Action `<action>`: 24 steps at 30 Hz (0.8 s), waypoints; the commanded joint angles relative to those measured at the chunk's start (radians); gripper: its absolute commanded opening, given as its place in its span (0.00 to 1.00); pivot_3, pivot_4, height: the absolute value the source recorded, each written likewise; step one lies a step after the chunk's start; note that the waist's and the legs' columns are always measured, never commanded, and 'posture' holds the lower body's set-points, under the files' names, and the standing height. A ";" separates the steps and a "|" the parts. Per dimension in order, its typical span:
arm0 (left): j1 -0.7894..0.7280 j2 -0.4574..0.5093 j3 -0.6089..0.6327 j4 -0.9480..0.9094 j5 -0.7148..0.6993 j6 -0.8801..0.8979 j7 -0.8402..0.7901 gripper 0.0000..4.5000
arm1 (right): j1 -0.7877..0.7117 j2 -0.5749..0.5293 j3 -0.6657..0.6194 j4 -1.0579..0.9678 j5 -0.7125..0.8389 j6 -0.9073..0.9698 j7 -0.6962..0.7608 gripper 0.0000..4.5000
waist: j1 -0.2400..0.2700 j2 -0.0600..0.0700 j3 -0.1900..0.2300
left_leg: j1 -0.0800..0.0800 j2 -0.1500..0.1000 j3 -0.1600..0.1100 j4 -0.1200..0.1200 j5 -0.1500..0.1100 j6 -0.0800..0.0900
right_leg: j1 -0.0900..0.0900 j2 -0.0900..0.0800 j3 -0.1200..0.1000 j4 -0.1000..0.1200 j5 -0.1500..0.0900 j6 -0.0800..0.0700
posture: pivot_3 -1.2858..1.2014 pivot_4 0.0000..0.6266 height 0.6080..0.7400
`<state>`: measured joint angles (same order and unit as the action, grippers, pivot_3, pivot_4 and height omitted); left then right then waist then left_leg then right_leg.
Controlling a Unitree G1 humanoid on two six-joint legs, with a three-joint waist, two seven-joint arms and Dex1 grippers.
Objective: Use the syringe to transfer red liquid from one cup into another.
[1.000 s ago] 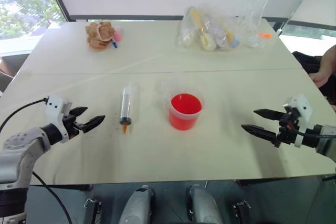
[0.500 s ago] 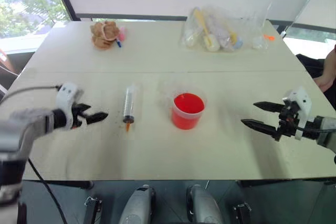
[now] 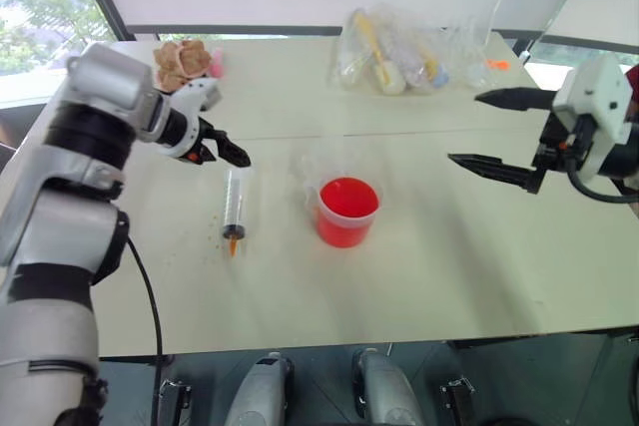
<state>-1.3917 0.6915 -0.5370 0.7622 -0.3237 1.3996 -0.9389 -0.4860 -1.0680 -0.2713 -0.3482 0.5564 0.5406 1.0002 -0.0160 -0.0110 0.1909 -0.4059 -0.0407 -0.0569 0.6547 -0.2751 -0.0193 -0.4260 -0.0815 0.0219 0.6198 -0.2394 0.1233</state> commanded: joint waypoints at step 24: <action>-0.029 -0.218 0.213 0.177 0.150 -0.024 0.042 0.30 | 0.141 0.050 -0.070 -0.132 0.030 0.037 -0.108 1.00 | 0.007 -0.003 0.001 | -0.002 -0.001 -0.001 0.013 -0.001 0.002 | -0.001 -0.003 0.001 0.013 0.000 0.001 | 0.52 0.24 1.00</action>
<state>-1.3841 0.4519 -0.3744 1.0108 -0.1491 1.3682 -0.8865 -0.3473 -1.0019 -0.3023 -0.4675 0.5743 0.5677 0.8908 -0.0086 -0.0136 0.1922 -0.4084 -0.0418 -0.0584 0.6677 -0.2760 -0.0173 -0.4270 -0.0845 0.0225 0.6325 -0.2398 0.1247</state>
